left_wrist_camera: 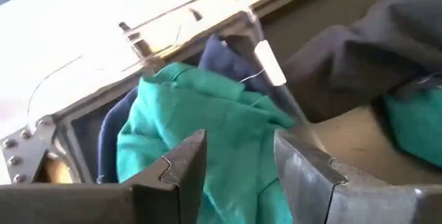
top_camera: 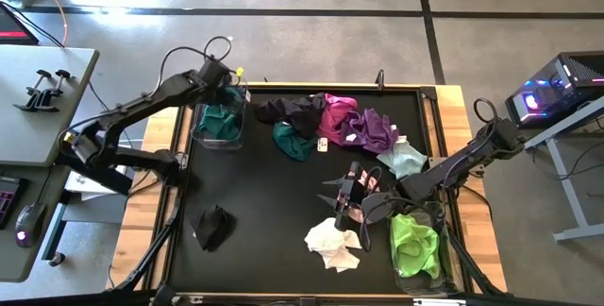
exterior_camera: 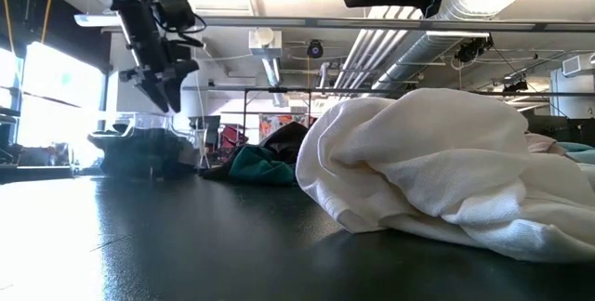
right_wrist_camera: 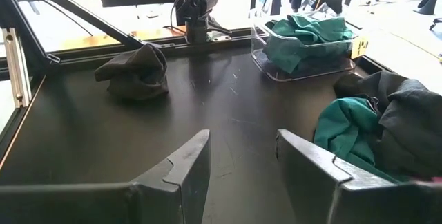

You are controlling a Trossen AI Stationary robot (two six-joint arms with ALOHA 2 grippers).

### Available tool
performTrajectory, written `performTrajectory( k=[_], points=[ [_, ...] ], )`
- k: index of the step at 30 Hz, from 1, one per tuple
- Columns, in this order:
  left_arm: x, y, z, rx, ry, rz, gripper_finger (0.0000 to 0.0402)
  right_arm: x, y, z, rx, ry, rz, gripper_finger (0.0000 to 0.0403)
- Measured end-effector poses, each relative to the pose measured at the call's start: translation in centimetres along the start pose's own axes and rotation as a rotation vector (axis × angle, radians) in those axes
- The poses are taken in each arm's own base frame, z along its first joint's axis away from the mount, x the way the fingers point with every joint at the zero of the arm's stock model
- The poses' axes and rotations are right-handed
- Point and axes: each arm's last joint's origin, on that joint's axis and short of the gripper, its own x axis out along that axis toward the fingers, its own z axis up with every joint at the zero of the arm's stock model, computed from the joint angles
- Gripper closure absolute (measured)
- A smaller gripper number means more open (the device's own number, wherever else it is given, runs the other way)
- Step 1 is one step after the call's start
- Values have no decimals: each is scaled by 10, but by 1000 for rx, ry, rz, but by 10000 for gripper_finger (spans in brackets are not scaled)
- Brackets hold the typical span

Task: Sort towels by color in basket
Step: Put the dark green towel into the top transparent bin

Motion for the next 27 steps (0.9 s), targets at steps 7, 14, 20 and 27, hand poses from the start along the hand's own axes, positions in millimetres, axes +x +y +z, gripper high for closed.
performTrajectory(
  k=[7,14,20,27],
  points=[
    [22,-6,4,30,39,-48,247,0,0,0,0,0,0,242],
    [62,-14,8,63,81,-37,248,0,0,-1,-5,7,5,242],
    [81,-18,9,65,85,12,264,0,0,-1,-3,7,5,242],
    [86,-21,10,91,64,82,328,0,0,-1,-2,7,5,242]
  ],
)
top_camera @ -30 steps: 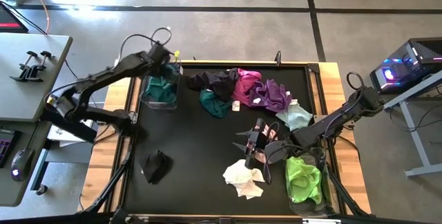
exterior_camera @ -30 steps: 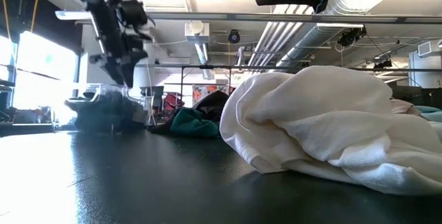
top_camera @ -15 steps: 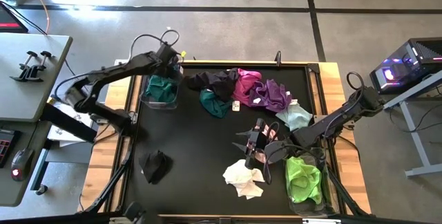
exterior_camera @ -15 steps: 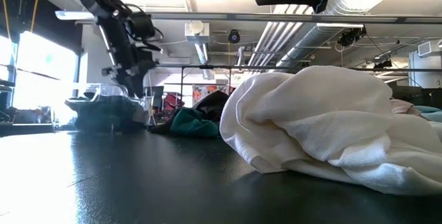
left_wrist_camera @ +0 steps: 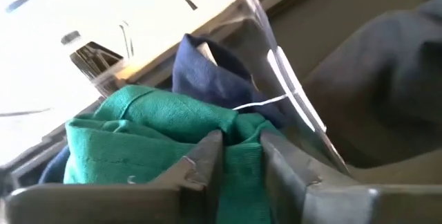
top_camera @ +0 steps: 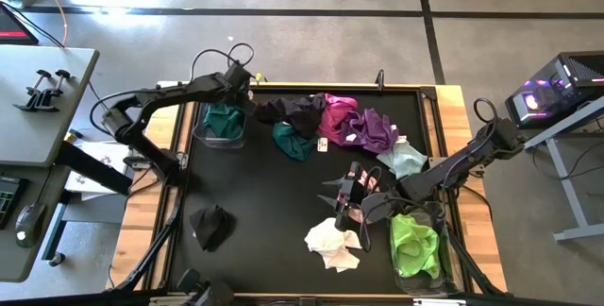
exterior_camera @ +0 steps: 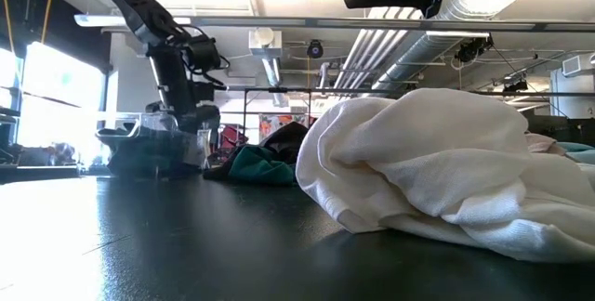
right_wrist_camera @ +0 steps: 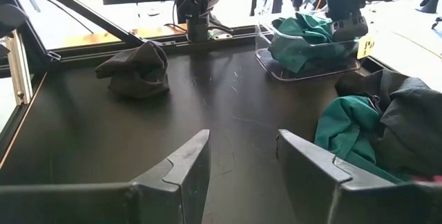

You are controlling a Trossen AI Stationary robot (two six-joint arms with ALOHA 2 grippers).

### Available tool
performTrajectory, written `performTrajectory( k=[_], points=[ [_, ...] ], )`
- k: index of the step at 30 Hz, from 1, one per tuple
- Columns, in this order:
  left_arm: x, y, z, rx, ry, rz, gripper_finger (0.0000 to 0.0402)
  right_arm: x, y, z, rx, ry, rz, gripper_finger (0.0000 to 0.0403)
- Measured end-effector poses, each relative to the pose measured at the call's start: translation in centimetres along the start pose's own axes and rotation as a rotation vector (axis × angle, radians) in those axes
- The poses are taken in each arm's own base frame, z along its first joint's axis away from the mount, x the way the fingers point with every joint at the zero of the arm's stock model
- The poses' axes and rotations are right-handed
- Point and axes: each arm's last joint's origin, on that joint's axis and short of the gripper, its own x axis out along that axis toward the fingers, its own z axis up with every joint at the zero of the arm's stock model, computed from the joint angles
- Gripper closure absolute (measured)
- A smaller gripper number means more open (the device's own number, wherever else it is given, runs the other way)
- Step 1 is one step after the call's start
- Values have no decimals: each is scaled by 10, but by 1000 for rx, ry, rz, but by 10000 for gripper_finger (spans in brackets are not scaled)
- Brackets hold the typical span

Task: Sort towels by color in basket
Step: Put the dark green towel into the top transparent bin

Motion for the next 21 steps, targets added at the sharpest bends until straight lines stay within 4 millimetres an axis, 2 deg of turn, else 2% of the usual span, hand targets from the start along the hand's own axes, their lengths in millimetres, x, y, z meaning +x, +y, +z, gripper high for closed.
performTrajectory(
  k=[6,12,21],
  points=[
    [-6,-2,1,8,-28,23,395,0,0,-1,13,11,-3,242],
    [-24,4,5,-28,-94,78,397,0,-1,-3,26,28,-9,242],
    [-56,12,5,-61,-199,64,400,0,-1,-3,43,27,-9,242]
  ],
)
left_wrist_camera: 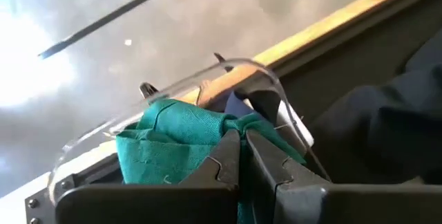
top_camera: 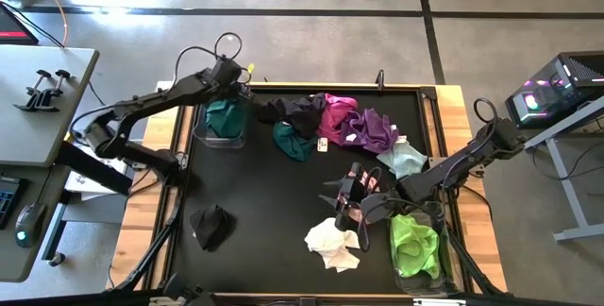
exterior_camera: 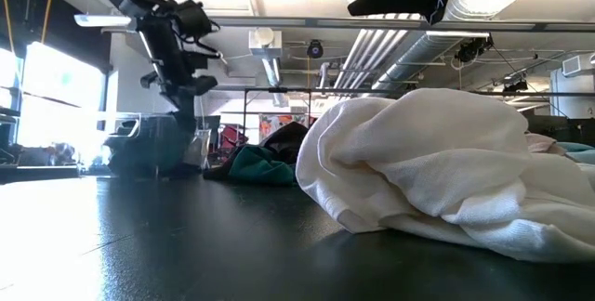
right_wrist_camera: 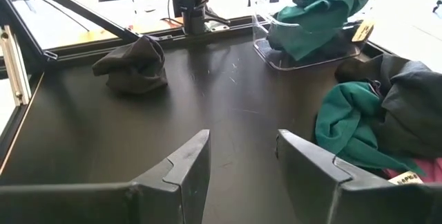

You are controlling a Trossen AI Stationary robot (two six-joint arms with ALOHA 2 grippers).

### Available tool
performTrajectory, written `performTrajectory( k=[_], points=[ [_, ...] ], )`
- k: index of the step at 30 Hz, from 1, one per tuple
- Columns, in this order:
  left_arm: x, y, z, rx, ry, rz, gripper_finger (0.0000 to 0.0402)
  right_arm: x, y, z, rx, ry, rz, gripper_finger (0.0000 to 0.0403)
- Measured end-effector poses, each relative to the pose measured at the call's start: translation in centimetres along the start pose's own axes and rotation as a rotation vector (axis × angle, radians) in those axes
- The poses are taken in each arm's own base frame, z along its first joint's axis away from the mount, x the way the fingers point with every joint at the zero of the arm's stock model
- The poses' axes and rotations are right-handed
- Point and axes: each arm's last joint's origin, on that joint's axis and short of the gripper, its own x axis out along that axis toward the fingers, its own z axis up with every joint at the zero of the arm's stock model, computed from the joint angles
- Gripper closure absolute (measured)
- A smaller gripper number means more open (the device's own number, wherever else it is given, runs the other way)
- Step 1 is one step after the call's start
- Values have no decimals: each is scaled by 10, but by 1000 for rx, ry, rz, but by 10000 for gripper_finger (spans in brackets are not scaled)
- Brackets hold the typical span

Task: Sort towels by color in basket
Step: Put the dark green towel into the top transparent bin

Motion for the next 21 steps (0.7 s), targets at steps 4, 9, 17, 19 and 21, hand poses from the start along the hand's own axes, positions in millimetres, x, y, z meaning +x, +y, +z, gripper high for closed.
performTrajectory(
  k=[4,9,17,19,21],
  points=[
    [-3,1,-14,2,8,-27,400,0,0,0,0,0,0,242],
    [11,2,-48,-12,61,-35,401,0,0,0,0,0,0,242],
    [27,2,-74,-56,41,-99,382,0,0,0,1,-1,-4,242],
    [26,2,-70,-50,34,-100,360,0,-1,0,1,-3,-8,242],
    [22,3,-64,-50,27,-101,333,0,-1,0,1,-3,-8,242]
  ],
)
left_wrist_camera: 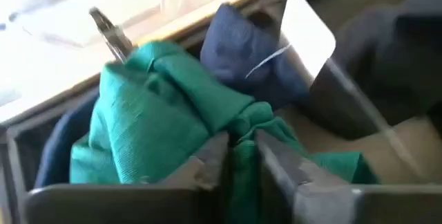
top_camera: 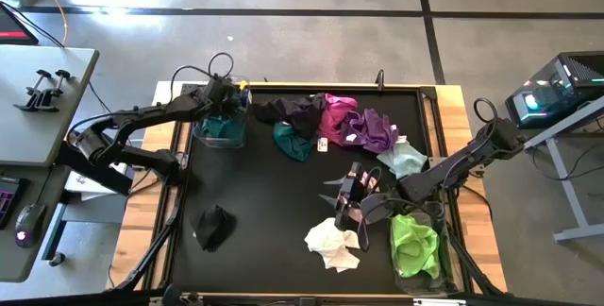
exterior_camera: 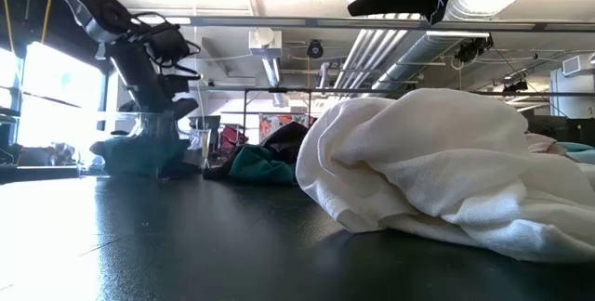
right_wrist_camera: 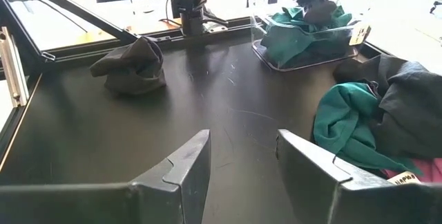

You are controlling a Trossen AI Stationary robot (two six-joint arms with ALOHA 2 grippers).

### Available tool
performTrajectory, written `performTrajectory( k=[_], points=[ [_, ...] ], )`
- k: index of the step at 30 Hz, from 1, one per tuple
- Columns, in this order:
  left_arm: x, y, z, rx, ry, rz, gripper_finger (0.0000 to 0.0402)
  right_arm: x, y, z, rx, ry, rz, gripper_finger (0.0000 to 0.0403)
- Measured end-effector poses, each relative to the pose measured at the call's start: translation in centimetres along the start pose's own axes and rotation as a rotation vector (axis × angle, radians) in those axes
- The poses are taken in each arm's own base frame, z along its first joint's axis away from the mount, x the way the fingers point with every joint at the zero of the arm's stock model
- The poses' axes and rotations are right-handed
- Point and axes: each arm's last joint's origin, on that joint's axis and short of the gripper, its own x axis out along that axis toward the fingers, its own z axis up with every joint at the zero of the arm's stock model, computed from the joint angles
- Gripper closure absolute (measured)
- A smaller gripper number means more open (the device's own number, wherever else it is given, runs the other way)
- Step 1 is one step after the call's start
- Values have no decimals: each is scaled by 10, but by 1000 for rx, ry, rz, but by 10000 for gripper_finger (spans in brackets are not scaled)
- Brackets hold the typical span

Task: Sort towels by color in basket
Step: Put the dark green towel into the top transparent bin

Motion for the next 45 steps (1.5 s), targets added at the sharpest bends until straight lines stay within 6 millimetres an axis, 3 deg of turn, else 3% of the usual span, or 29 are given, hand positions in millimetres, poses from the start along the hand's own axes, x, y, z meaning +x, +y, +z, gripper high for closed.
performTrajectory(
  k=[7,12,23,31,34,38,45],
  points=[
    [-10,-3,22,34,-72,-83,245,0,0,0,0,0,0,242],
    [-4,-5,22,108,-69,-99,234,0,0,0,0,-1,0,242],
    [25,-9,22,182,-63,-53,299,0,0,0,-1,0,1,242],
    [32,-11,24,176,-94,-49,368,0,1,0,0,0,1,242],
    [31,-11,25,175,-100,-49,396,0,0,0,2,0,1,242],
    [23,-9,29,167,-135,-35,398,0,0,0,2,0,1,242],
    [-7,-6,39,151,-249,-69,401,0,0,0,1,0,1,242]
  ],
)
